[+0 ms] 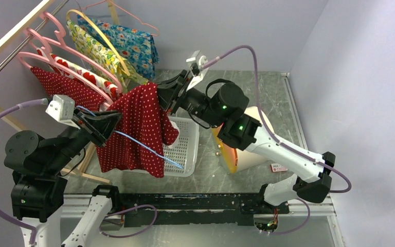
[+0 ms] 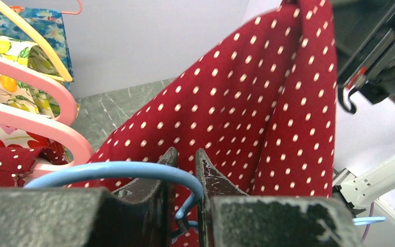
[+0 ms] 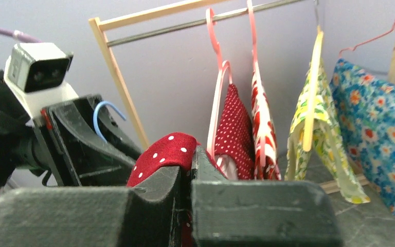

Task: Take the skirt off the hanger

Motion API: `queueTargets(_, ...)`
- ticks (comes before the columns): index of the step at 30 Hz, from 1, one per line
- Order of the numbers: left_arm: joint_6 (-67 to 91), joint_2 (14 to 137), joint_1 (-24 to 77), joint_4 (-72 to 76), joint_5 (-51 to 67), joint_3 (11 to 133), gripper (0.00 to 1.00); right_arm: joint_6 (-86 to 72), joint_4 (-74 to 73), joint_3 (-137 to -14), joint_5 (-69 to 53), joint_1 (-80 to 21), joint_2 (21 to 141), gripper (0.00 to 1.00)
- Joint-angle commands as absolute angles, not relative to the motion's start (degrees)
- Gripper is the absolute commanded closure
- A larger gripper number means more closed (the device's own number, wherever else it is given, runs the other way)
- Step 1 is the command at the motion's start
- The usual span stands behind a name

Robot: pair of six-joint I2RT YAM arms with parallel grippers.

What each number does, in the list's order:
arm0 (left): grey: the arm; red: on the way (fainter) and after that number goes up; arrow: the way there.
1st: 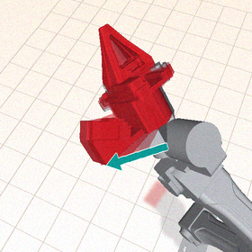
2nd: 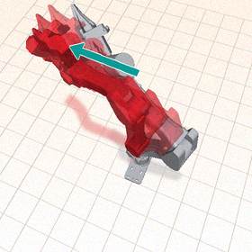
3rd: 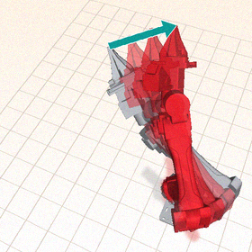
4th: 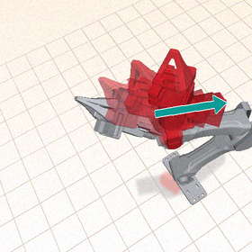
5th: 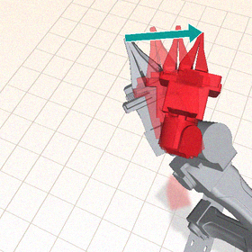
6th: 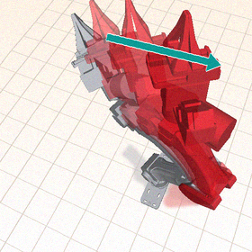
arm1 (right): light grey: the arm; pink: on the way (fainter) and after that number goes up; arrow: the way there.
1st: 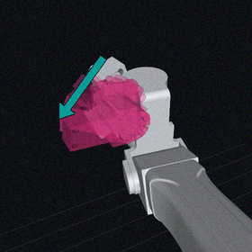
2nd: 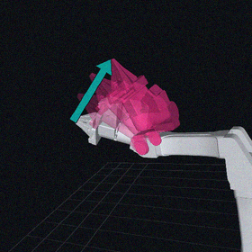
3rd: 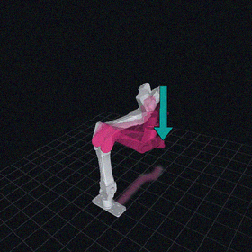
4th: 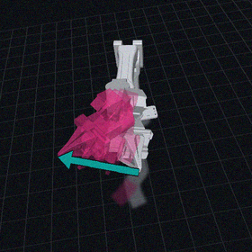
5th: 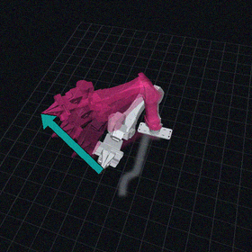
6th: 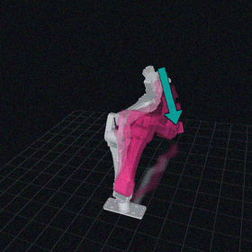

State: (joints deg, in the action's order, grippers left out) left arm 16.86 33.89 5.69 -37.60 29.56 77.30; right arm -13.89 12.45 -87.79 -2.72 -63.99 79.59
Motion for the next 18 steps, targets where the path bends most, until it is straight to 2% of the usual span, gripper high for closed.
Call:
queueTargets(1,15.7,32.4,5.3,-38.8,30.8,77.2,0.93,-9.7,6.2,-94.4,1.2,-63.5,78.8,1.0)
queueTargets(8,15.5,31.4,5.2,-42.7,23.1,76.8,0.93,-6.4,3.8,-101.3,9.5,-63.6,77.7,1.0)
queueTargets(18,14.2,31.2,5.3,-43.6,25.7,75.5,0.93,-2.4,0.6,-108.1,19.1,-63.5,75.9,1.0)
